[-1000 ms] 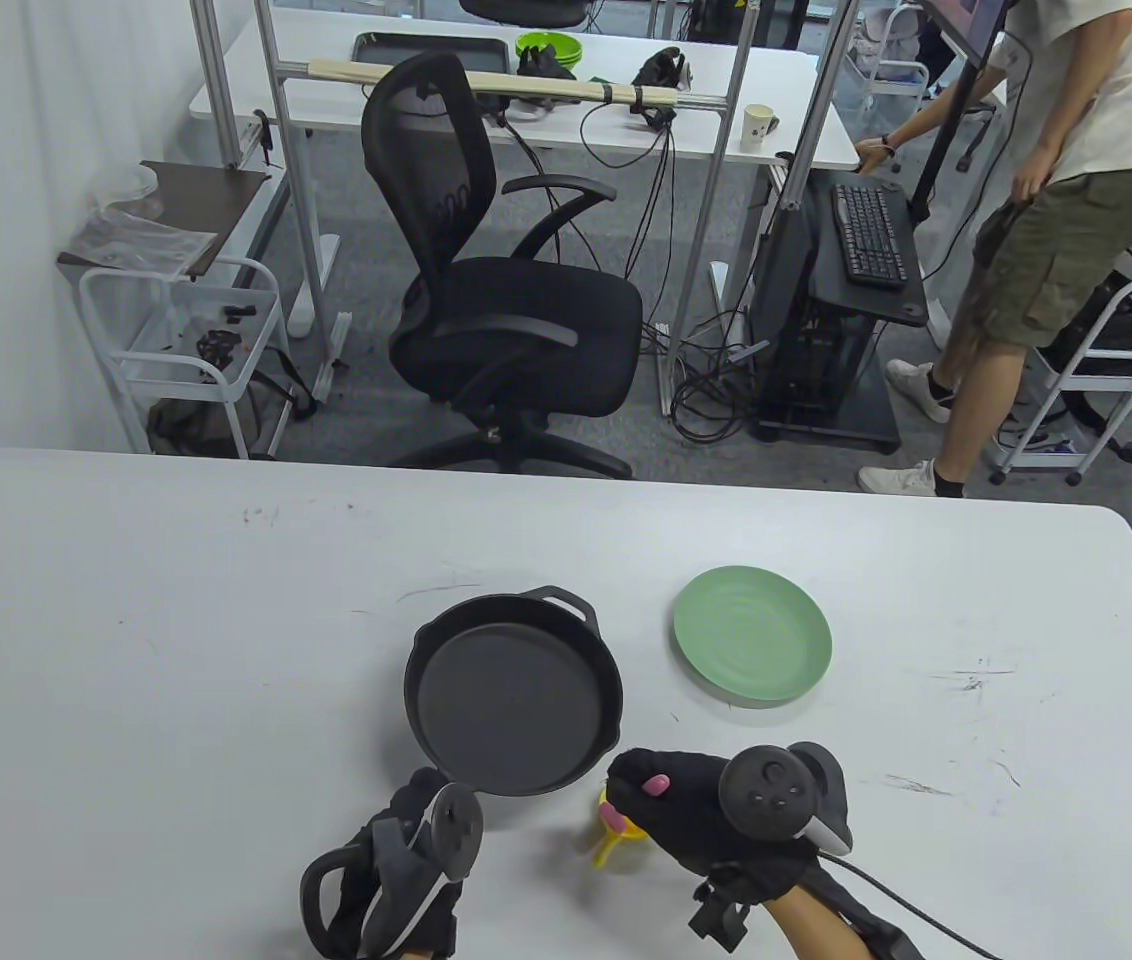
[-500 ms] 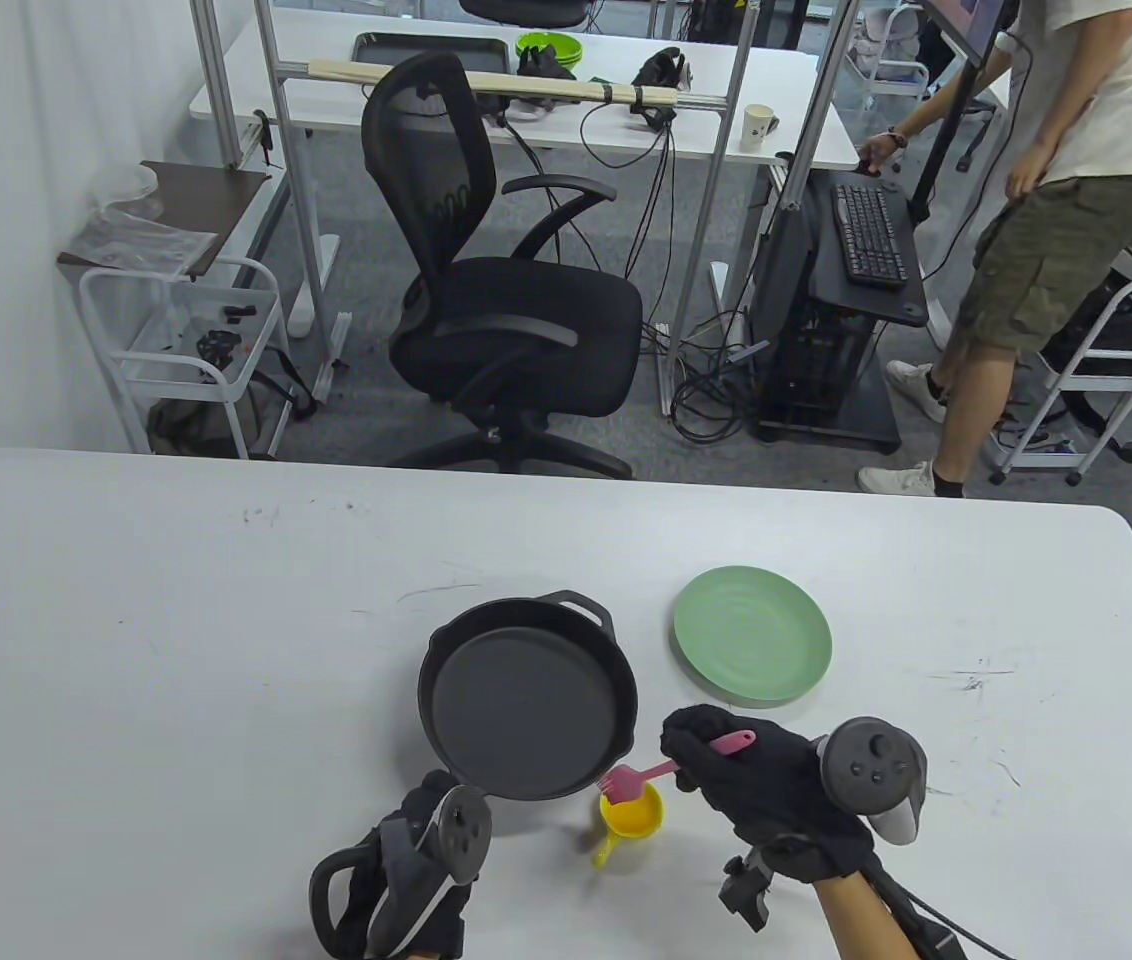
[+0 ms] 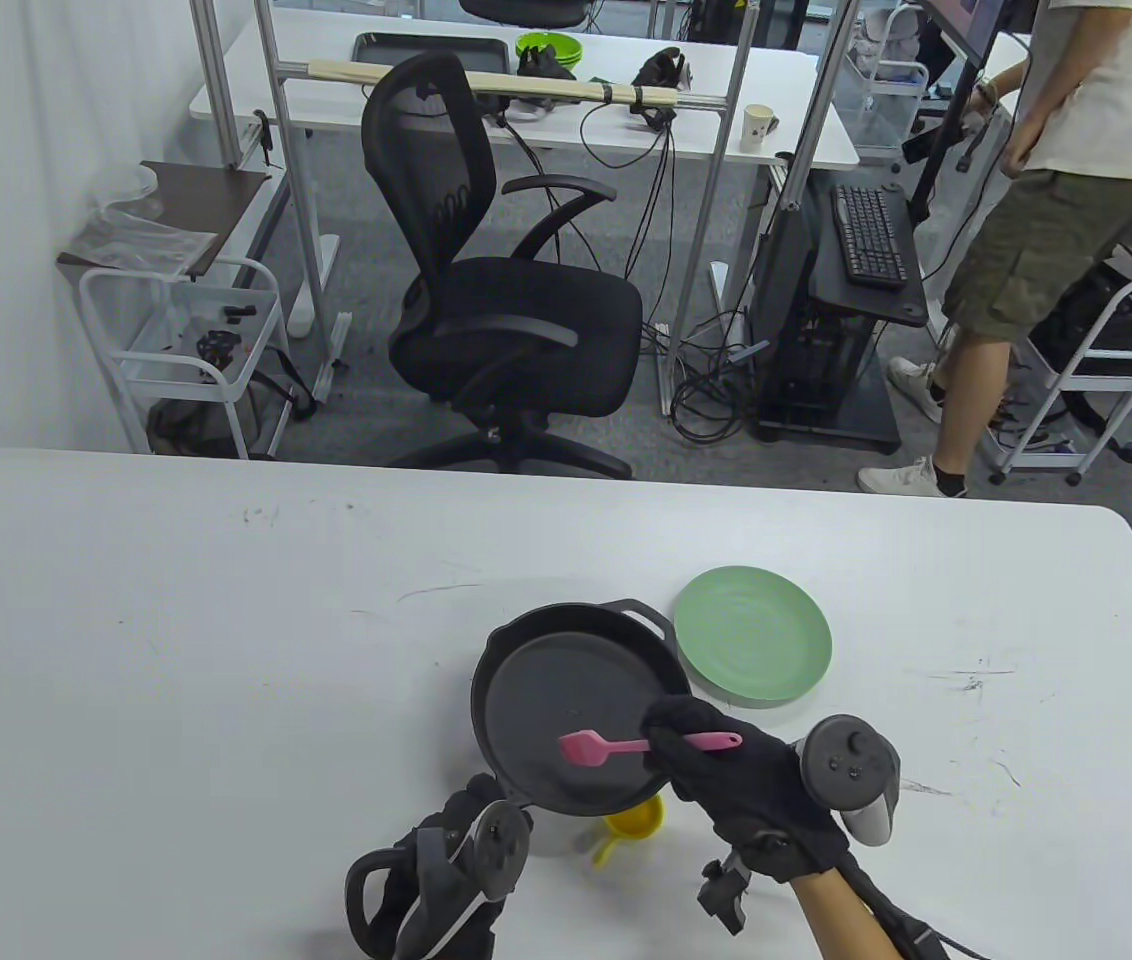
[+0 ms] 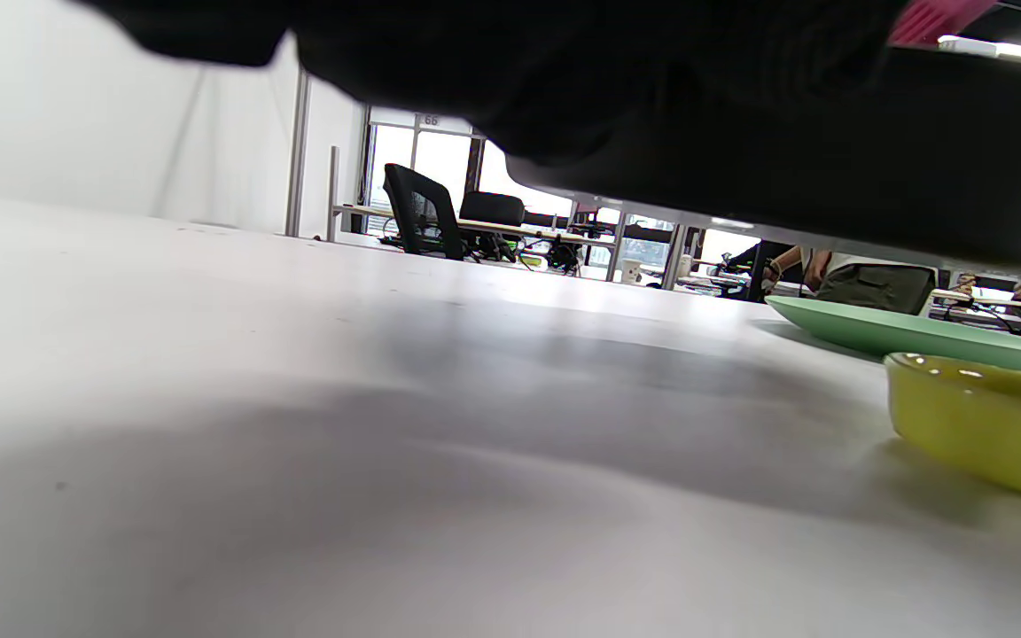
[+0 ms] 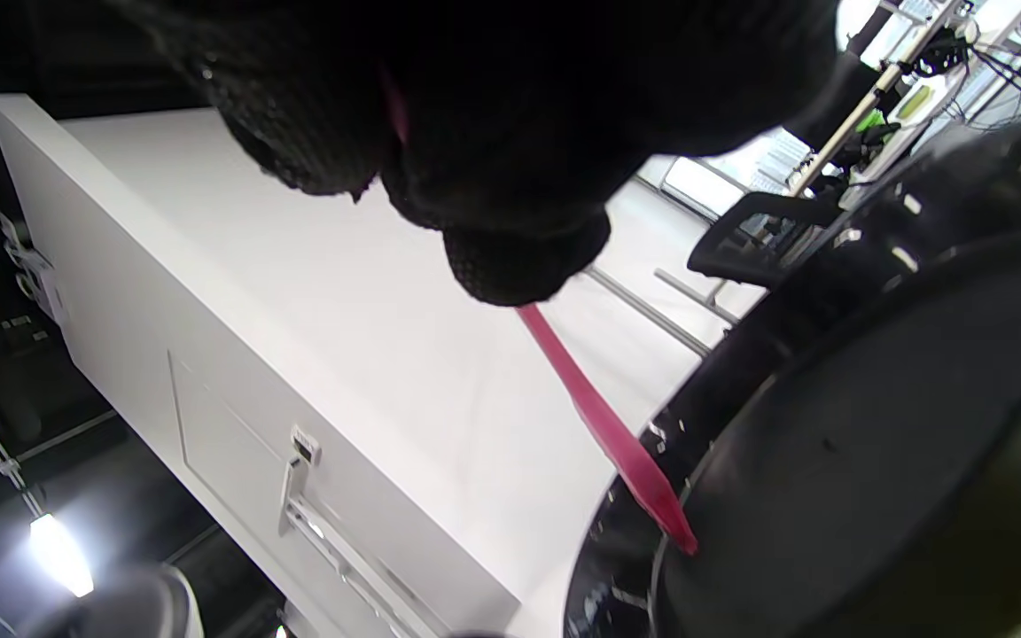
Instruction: Brush oil on frying pan surface
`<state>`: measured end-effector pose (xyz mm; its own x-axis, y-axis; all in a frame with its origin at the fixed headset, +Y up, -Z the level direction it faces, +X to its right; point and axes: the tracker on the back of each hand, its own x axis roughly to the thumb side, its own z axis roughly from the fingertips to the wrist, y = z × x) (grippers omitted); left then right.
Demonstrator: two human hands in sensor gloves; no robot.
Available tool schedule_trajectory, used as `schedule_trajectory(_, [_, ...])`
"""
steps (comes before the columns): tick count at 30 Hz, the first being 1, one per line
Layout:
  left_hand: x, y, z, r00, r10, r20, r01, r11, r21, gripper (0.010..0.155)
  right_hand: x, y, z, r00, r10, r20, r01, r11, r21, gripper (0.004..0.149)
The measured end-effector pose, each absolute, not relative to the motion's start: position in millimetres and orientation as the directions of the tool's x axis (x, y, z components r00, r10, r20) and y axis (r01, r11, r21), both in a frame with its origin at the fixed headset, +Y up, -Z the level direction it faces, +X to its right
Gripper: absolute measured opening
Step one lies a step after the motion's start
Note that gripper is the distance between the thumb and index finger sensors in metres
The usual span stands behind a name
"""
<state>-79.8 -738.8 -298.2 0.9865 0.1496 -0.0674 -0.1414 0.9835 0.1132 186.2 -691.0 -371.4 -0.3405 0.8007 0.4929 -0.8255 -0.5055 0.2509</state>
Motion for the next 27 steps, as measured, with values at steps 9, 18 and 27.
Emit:
schedule_trajectory(9, [-74,-740,-297,0.991,0.129,-0.030,-0.124,0.985,0.118,0.063,169,-714,-376,-0.350,0.852,0.389,-0.786,-0.493,0.373,0.046])
schedule_trajectory(18, [-75,-739,-297,0.992,0.124,-0.030,-0.120,0.986,0.116,0.063,191,-706,-383,-0.521,0.761,0.386,-0.764,-0.618,0.187,0.045])
schedule_trajectory(27, [-75,-739,-297,0.991,0.128,-0.040,-0.123,0.985,0.119,0.063,206,-701,-387,-0.656,0.646,0.390,-0.701,-0.714,0.003,0.041])
